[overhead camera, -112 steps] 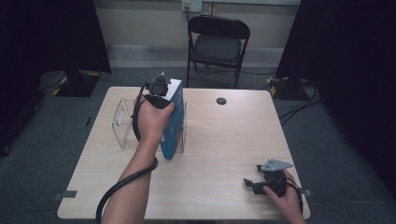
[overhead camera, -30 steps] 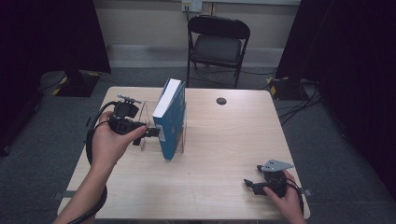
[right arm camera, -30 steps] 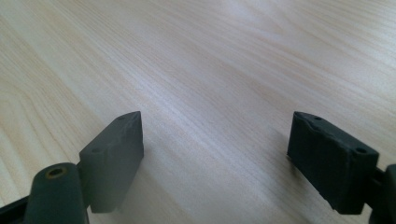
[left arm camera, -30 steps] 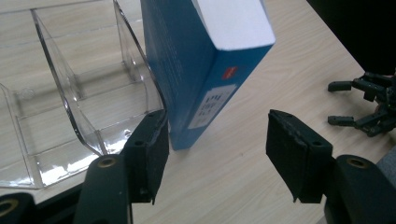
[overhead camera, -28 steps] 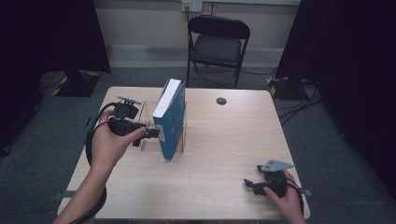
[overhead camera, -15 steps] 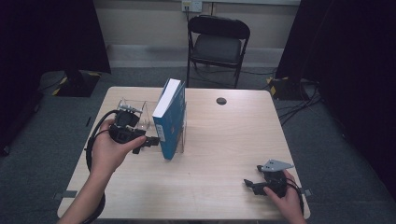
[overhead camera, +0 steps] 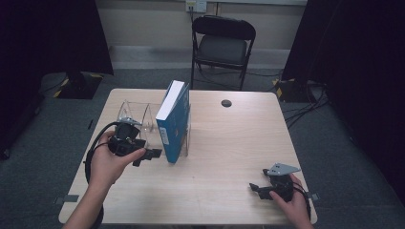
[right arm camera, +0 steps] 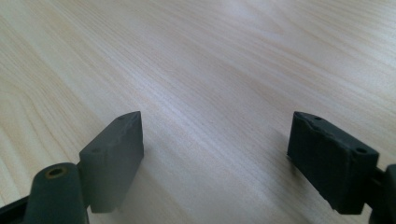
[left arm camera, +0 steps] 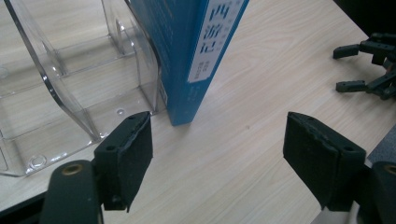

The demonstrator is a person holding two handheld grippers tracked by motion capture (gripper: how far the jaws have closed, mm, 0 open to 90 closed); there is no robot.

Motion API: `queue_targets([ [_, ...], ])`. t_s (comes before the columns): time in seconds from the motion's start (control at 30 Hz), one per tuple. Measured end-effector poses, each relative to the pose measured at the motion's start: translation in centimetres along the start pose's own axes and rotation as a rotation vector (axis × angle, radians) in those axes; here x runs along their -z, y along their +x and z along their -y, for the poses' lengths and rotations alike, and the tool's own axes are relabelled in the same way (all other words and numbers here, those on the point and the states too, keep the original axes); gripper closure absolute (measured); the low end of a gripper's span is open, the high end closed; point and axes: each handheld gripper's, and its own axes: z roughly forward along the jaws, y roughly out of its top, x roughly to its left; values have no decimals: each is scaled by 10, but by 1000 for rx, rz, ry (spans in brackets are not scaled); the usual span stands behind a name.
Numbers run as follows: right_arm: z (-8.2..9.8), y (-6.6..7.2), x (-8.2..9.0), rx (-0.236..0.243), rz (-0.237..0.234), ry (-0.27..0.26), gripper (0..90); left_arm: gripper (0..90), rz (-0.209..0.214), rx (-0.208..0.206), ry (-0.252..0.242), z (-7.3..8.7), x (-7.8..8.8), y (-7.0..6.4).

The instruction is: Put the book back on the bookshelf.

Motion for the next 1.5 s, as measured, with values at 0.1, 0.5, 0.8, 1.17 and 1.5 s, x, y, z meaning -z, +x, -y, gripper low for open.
queue_targets([
  [0.1,0,0,0,0,0,0,178,217,6,-17,-7,6,-1,2],
  [0.5,0,0,0,0,-1,0,178,177,22,-24,2,26,-8,7],
  [0.8,0,0,0,-1,1,1,178,174,44,-29,22,45,-15,11],
  [1.17,0,0,0,0,1,1,178,177,55,-4,6,66,-17,24],
  [1.5,0,0,0,0,3,2,178,182,52,20,20,88,-26,35],
])
